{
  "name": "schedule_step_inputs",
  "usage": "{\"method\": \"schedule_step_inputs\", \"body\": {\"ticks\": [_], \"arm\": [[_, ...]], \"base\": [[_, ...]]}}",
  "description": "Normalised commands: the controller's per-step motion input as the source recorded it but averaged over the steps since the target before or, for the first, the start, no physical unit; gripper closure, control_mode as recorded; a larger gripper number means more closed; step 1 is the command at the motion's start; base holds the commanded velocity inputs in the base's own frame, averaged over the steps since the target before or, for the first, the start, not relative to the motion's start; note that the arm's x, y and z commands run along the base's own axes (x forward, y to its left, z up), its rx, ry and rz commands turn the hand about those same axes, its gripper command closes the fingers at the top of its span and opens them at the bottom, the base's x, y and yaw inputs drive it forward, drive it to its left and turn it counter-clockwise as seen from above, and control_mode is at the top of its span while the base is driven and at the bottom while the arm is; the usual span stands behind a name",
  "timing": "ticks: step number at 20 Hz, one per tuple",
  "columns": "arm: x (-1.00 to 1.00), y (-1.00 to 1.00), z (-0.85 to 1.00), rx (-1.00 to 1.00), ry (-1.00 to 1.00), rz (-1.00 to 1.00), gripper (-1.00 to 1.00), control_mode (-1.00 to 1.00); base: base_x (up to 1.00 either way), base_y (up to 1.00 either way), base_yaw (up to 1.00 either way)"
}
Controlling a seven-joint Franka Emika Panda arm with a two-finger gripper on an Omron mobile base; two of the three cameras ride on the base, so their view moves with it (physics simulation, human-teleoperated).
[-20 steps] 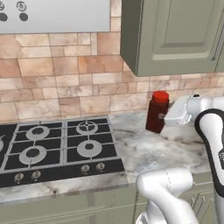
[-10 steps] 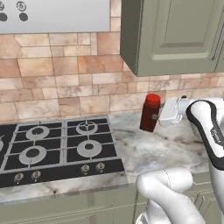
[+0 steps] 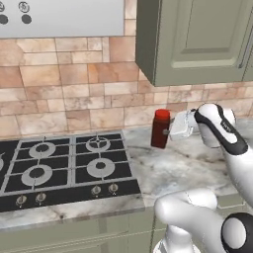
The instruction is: Collect the paprika, mayonnaise, and shaker from the cabinet and place them next to the stove.
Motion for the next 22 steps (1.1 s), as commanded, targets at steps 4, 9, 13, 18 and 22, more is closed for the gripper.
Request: {"method": "schedule_step_inputs", "body": {"ticks": [4,9,13,18,22], "arm": [[0.6,0.0,-0.3,0.0,0.01,0.06,1.0,-1.0],[0.58,0.0,-0.29,0.0,0.0,0.07,1.0,-1.0],[0.58,0.0,-0.33,0.0,0.0,0.07,1.0,-1.0],[0.55,0.0,-0.28,0.0,0.0,0.08,1.0,-1.0],[0.52,0.0,-0.25,0.0,0.0,0.08,1.0,-1.0]], "base": [[0.0,0.0,0.0],[0.0,0.0,0.0],[0.0,0.0,0.0],[0.0,0.0,0.0],[0.0,0.0,0.0]]}}
